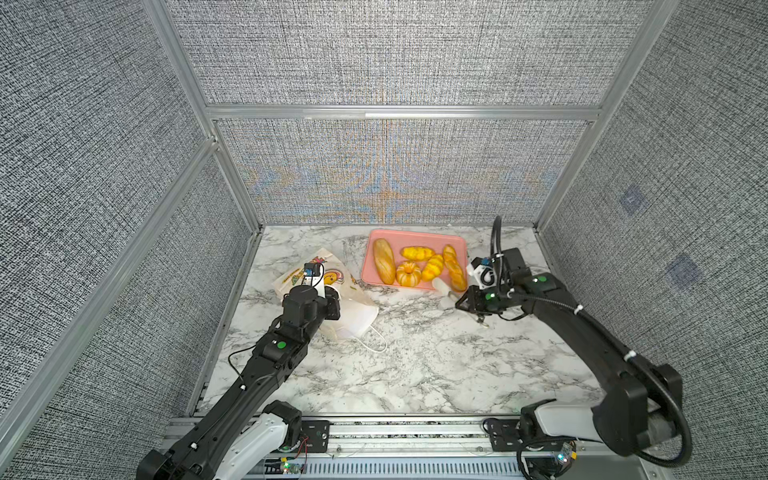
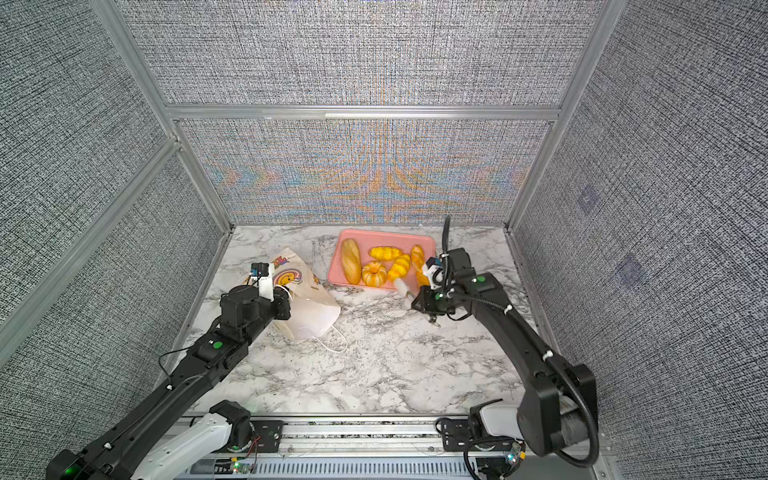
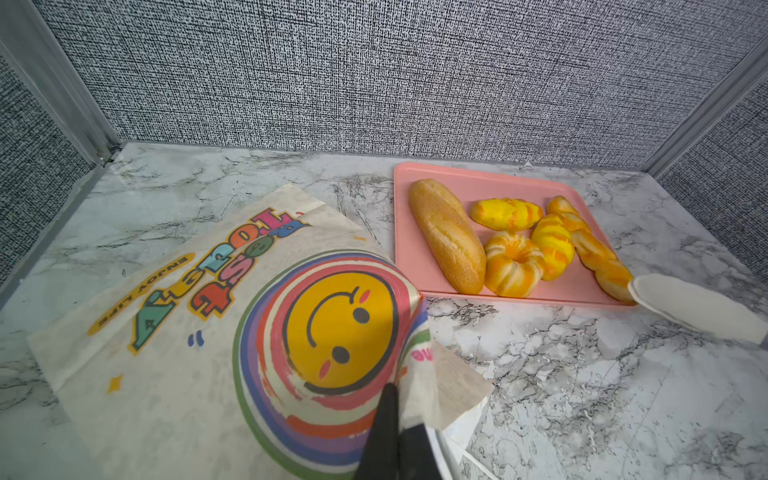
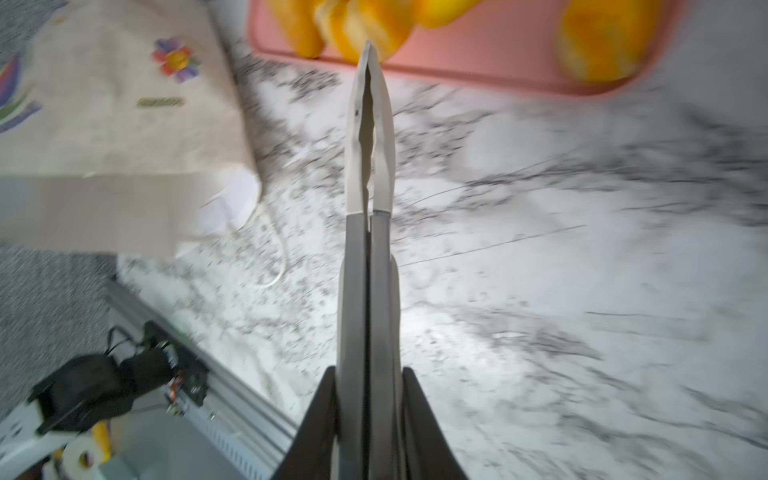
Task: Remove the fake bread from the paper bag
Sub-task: 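Move the open tongs with the right gripper back to the bag opening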
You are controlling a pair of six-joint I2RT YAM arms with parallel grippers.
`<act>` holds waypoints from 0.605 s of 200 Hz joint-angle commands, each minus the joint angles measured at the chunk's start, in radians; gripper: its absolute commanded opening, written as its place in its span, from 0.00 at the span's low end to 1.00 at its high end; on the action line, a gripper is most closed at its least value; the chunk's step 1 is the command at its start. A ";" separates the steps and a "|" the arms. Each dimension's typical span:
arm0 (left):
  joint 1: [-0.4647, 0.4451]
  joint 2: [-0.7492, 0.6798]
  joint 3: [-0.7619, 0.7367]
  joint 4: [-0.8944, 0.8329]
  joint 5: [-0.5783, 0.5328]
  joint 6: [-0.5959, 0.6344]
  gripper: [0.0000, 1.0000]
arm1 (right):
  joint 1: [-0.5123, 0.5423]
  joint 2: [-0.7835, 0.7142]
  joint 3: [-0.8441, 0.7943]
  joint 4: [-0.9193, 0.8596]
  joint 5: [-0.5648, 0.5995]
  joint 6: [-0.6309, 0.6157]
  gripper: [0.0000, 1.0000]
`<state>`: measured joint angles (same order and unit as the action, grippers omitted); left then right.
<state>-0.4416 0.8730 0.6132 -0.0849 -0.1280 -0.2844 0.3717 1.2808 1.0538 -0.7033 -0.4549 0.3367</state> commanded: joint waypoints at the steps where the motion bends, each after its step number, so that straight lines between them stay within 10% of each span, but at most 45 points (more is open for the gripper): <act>1: 0.001 -0.030 -0.028 -0.038 0.014 0.019 0.00 | 0.154 -0.066 -0.094 0.234 -0.148 0.184 0.07; 54: 0.000 -0.132 -0.100 -0.004 0.036 -0.007 0.00 | 0.476 -0.057 -0.260 0.649 -0.143 0.450 0.09; 121: 0.000 -0.102 -0.079 0.030 0.051 -0.056 0.00 | 0.526 0.285 -0.259 1.239 -0.129 0.787 0.18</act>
<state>-0.4416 0.7597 0.5236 -0.0765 -0.0967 -0.3096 0.8921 1.4807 0.8040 0.1471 -0.5911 0.8841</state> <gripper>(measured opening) 0.052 0.222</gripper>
